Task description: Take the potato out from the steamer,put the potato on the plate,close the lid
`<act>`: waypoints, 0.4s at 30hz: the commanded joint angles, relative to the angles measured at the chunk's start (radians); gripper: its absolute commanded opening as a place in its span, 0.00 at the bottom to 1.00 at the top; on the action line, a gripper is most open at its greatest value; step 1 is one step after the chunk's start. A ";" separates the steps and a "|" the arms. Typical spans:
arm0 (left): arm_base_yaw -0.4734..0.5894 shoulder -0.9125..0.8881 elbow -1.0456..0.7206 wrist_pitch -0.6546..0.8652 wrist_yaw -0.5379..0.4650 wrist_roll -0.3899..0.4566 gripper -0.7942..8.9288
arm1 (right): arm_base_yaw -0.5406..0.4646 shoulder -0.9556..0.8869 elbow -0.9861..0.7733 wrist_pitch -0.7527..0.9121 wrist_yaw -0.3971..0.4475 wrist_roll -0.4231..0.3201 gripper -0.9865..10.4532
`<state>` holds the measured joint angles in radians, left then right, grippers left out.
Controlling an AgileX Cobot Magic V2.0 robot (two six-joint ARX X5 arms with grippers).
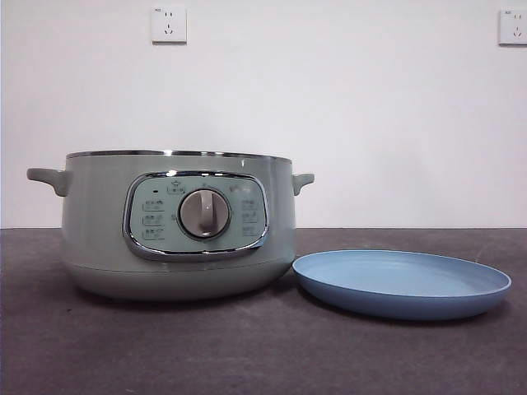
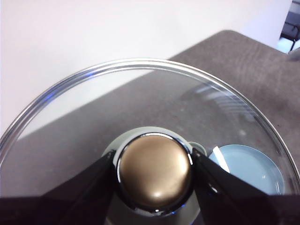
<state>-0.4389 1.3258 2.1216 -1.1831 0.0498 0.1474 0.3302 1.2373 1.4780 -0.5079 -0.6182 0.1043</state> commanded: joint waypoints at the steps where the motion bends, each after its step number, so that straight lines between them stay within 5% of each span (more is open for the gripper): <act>1: 0.003 -0.074 0.021 0.030 -0.076 0.030 0.07 | 0.065 0.064 0.045 -0.001 0.029 -0.018 0.63; 6: 0.002 -0.182 0.021 -0.027 -0.180 0.032 0.07 | 0.175 0.202 0.156 -0.043 0.111 -0.080 0.63; 12: 0.002 -0.310 0.021 -0.080 -0.186 0.010 0.07 | 0.275 0.390 0.327 -0.159 0.242 -0.135 0.63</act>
<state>-0.4377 1.0405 2.1223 -1.3029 -0.1368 0.1635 0.5957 1.5940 1.7809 -0.6563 -0.3874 -0.0055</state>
